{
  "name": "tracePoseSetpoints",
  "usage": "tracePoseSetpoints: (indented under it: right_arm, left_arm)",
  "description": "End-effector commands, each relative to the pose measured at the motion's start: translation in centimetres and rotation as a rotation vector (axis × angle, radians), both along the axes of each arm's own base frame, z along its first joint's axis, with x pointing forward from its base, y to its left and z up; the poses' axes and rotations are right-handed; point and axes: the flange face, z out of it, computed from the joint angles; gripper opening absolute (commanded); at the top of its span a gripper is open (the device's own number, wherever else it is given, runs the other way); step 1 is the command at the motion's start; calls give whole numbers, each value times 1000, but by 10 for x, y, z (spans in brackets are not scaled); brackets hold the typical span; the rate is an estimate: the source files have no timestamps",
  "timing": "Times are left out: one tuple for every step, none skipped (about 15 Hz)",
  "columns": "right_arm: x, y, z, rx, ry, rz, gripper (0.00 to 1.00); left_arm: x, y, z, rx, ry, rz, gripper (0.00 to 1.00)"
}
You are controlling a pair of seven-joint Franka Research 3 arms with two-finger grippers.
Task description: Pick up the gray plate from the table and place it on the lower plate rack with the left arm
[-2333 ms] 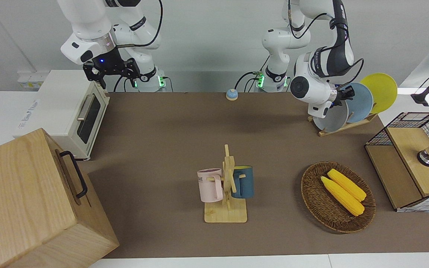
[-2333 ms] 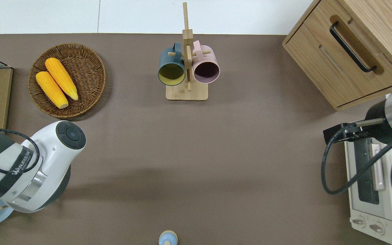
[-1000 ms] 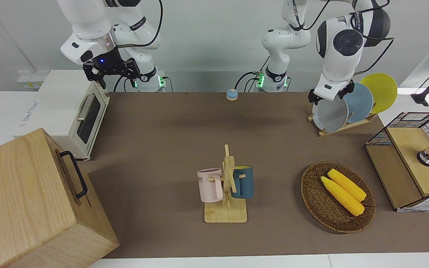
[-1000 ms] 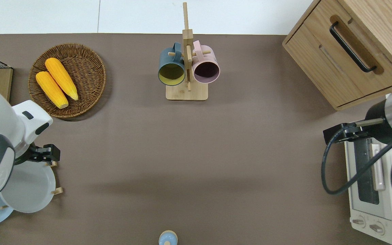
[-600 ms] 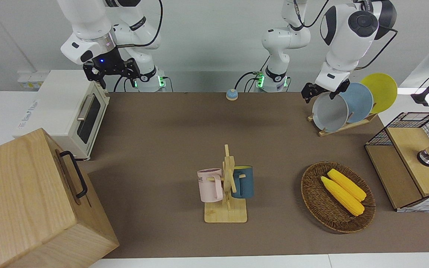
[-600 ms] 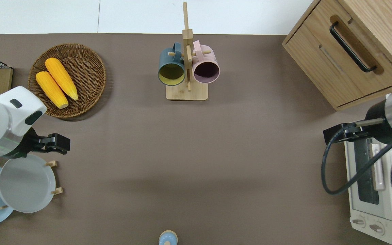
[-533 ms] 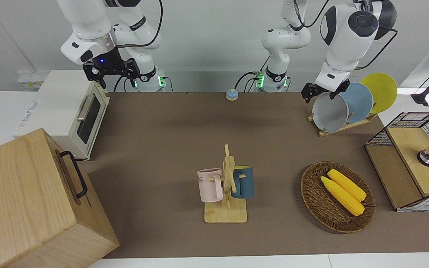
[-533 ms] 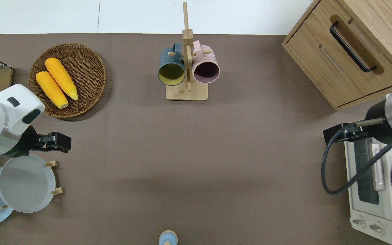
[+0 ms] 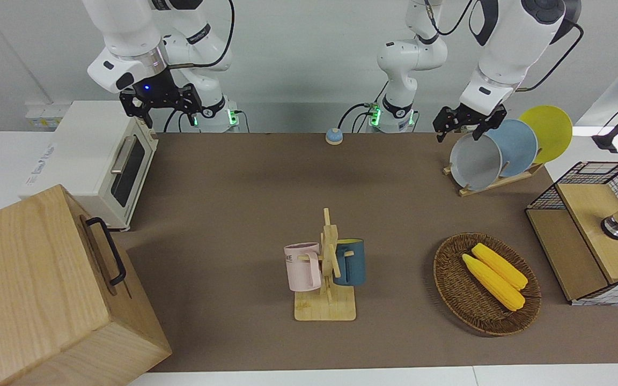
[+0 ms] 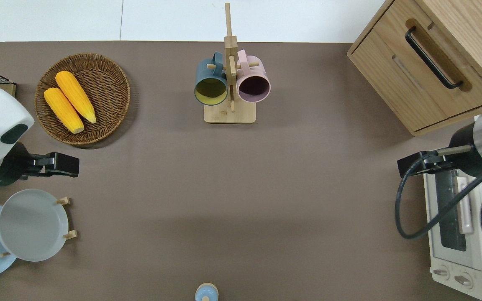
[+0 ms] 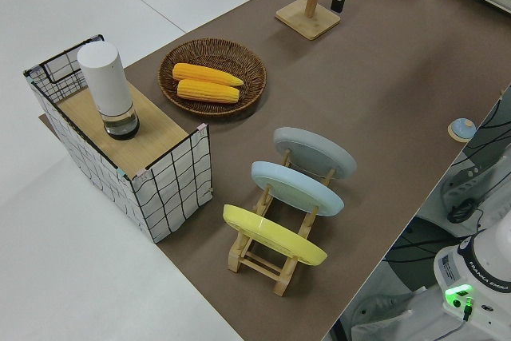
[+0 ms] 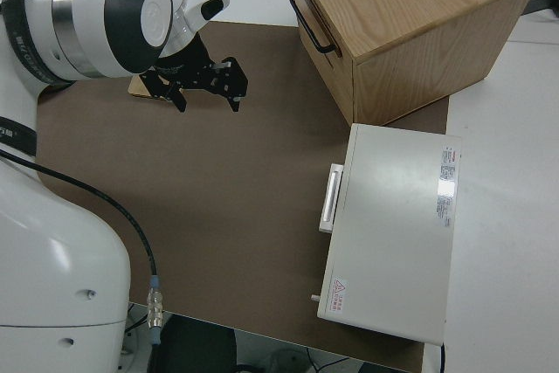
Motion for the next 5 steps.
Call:
tracePoseSetpoints:
  right_arm:
    - [-2, -2, 4, -8, 1, -15, 983]
    - [-2, -2, 4, -8, 1, -15, 983]
    - [-2, -2, 4, -8, 1, -15, 983]
    - [-2, -3, 4, -8, 1, -16, 983]
    - [-2, -2, 4, -8, 1, -15, 983]
  left_arm:
    - [0, 0, 10, -20, -6, -7, 995]
    - [0, 0, 10, -19, -6, -3, 995]
    - [0, -1, 12, -19, -9, -3, 995]
    - [0, -2, 12, -19, -9, -3, 995]
    - [0, -2, 12, -19, -11, -1, 995]
